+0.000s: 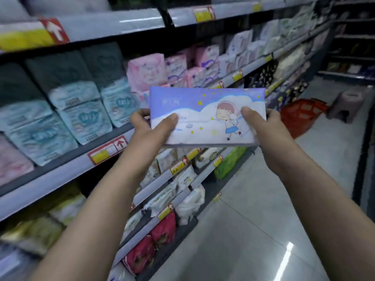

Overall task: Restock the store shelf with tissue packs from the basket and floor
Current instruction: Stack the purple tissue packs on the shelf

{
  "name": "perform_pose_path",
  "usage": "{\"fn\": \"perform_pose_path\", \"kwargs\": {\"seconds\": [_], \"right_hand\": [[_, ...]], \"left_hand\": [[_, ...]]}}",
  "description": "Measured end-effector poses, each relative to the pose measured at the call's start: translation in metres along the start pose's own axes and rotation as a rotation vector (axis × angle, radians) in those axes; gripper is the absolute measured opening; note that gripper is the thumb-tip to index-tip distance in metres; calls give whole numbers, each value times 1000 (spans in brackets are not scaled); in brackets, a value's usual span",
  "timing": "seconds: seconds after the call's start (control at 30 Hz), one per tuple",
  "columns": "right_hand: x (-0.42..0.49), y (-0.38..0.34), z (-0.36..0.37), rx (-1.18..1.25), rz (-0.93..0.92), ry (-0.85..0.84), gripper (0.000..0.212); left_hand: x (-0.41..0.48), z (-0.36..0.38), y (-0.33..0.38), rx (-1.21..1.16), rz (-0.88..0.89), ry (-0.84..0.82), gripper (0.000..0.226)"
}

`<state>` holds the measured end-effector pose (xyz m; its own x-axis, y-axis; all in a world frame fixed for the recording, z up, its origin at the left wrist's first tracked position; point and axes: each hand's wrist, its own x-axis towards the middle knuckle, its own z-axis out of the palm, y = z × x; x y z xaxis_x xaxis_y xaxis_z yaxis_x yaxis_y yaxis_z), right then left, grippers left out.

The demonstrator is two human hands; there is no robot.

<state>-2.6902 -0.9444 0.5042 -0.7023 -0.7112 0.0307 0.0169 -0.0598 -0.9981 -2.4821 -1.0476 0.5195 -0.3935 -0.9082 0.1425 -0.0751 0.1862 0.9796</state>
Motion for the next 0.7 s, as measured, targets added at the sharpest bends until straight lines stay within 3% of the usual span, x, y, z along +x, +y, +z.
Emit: {"fn": "perform_pose_path", "kwargs": {"seconds": [0.17, 0.27, 0.5, 0.7], "right_hand": [[13, -41, 42, -6, -92, -239, 66], [10, -64, 71, -1, -151, -365, 83], [-6, -116, 142, 118, -301, -546, 49], [-8, -146, 207, 198, -434, -720, 49]], "left_hand": [[-19, -38, 40, 36, 100, 235, 58], [-30, -63, 65, 56, 163, 386, 58], [-59, -120, 113, 112, 265, 589, 85], [-57, -169, 142, 235, 345, 735, 56]]}}
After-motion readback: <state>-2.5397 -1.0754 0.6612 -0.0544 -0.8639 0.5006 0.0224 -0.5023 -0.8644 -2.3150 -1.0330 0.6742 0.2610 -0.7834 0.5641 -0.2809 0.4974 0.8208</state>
